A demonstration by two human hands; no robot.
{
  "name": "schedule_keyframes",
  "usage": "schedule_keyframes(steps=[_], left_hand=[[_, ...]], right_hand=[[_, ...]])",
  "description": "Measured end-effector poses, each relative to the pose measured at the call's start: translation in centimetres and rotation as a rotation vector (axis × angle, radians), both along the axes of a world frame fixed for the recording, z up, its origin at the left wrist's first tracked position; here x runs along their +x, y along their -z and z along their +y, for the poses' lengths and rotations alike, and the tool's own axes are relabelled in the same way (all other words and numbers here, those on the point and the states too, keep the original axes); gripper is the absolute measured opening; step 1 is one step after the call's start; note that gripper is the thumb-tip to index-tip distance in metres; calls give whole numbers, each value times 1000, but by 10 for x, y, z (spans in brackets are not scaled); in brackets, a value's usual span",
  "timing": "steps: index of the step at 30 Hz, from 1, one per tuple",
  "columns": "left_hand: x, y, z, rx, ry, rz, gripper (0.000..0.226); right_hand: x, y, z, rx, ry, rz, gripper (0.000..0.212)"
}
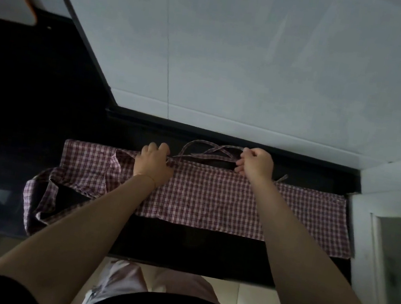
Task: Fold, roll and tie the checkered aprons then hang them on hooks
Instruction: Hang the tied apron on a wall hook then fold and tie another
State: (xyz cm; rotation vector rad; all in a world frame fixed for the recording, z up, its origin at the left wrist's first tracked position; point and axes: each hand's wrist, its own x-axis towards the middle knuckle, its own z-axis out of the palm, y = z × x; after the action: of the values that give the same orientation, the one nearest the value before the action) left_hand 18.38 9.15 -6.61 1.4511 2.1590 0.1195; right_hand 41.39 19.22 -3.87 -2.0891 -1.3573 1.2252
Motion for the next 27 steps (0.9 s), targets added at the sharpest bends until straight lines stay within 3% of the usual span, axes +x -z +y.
schedule_keyframes(steps=[3,8,11,13,19,24,27], left_hand=[[10,-2,4,89,62,29,41],[19,-7,14,86,53,-1,27],[17,-6,15,68,-1,-50,21],[16,0,18,47,-32,-49,22],[24,8,22,39,-88,13,18],[29,6,27,-6,-108,31,22],[35,3,32,-46,-99,63,36]], right_hand=[[9,-1,-1,25,-110,-38,15],[-24,2,-15,119,-573,-107,33],[-53,10,-25,33,-747,-186,33],[-65,14,-27,-48,-824,-353,20],[-17,-8,-6,26,-677,-636,13],[55,-29,17,138,-130,-744,31],[72,-29,19,123,-220,-769,48]])
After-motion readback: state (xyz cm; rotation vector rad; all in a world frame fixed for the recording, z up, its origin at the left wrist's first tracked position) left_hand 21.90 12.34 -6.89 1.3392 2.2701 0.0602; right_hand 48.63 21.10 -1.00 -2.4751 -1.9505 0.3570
